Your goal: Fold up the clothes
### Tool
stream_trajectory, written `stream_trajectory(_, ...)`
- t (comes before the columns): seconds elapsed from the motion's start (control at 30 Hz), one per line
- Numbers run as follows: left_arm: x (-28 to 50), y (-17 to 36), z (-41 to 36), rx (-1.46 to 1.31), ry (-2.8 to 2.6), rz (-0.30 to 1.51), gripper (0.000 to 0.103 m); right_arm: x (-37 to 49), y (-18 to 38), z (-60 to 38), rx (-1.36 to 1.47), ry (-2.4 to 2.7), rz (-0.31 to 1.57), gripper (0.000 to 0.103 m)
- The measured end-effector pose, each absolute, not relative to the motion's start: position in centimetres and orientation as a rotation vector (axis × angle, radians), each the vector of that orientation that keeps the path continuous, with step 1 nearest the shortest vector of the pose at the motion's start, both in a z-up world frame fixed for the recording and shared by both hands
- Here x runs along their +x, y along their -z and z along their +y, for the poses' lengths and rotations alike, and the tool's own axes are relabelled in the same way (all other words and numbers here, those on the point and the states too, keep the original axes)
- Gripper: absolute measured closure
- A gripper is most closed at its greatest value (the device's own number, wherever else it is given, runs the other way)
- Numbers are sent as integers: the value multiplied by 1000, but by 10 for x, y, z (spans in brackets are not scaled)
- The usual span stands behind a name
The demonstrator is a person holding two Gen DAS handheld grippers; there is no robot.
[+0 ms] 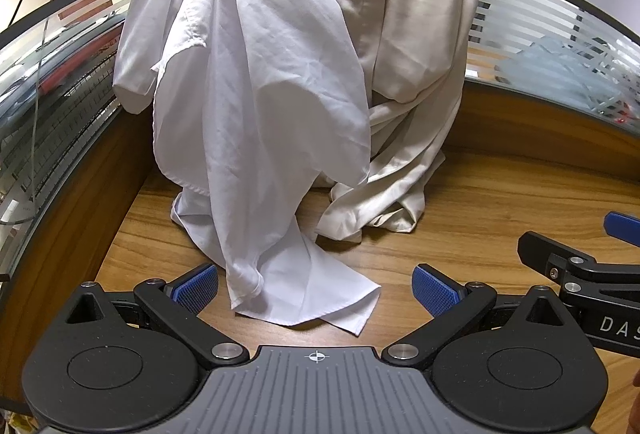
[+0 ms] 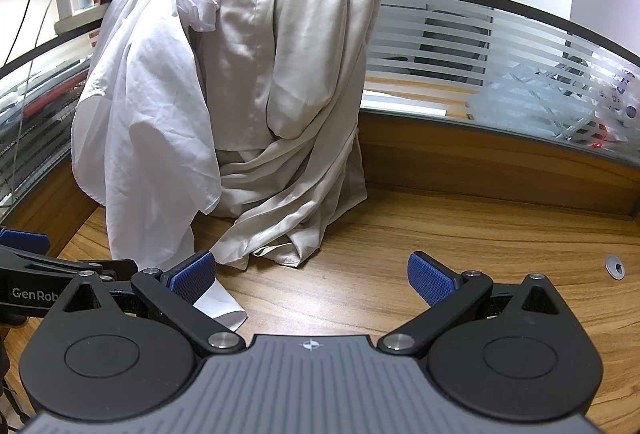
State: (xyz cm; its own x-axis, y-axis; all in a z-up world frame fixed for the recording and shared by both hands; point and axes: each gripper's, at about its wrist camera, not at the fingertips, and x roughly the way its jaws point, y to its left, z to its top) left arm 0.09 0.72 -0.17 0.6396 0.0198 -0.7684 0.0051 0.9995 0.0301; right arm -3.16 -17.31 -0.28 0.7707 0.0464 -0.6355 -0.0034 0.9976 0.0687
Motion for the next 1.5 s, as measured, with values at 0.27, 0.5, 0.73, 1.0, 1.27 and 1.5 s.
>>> stream_trajectory(0.27,3,3,9,29,-4,888,0,-33,4,-174,65,-21,700,0)
stream_trajectory(0.5,4,3,9,33,-5,885,0,-28,3,-171,59,-26,697,0)
stream_trajectory(0.73,6,3,9,35,-4,887,0,-27,3,-170,56,-27,702,0)
stream_trajectory(1.0,10,6,10,33,-1,898,0,-23,3,-169,50,-28,703,0)
stream_trajectory(1.27,15,11,13,26,-3,918,0,-17,6,-169,68,-39,714,0)
stream_trajectory(1.5,24,20,16,24,-7,940,0,-5,10,-166,54,-46,711,0)
